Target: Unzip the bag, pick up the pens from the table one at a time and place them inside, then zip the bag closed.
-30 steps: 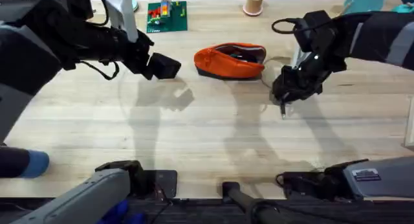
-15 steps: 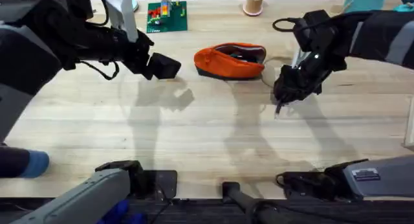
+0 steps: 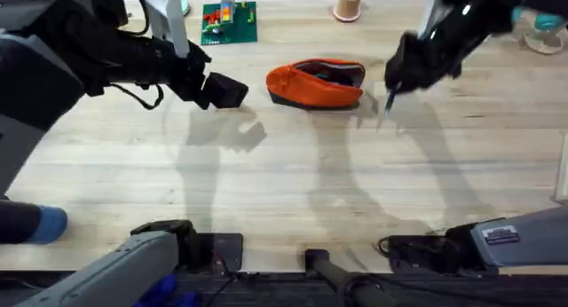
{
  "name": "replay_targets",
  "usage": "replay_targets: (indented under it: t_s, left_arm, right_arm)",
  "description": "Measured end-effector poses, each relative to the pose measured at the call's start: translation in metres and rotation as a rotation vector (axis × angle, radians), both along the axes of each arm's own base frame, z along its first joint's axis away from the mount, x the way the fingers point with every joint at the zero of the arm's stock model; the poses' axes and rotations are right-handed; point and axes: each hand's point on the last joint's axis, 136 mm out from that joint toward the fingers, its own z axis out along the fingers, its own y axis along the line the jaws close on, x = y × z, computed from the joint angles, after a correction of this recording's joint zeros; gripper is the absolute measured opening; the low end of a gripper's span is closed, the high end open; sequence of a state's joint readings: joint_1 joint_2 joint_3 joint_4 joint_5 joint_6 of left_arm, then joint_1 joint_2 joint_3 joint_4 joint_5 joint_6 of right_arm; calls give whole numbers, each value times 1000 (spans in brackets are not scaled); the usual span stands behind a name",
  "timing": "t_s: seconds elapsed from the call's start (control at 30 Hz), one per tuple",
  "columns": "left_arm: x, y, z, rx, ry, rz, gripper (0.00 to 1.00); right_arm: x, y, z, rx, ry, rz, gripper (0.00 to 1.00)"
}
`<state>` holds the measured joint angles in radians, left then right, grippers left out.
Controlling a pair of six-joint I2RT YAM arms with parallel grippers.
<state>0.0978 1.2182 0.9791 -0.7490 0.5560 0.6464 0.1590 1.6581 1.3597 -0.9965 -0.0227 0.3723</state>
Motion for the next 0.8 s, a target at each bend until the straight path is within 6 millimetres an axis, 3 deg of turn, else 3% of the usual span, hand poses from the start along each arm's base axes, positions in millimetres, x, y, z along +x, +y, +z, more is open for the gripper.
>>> replay_targets:
  t_s: [0.2, 0.5, 0.8]
  left_arm:
    - [0, 0, 0, 0, 0, 0, 993]
    - [0, 0, 0, 0, 0, 0, 994]
    - [0, 0, 0, 0, 0, 0, 995]
  right_arm:
    - [34, 5, 42, 7, -151, 104, 34]
    - [73, 23, 69, -16, -379, 425, 34]
    - [66, 65, 83, 50, -545, 971, 33]
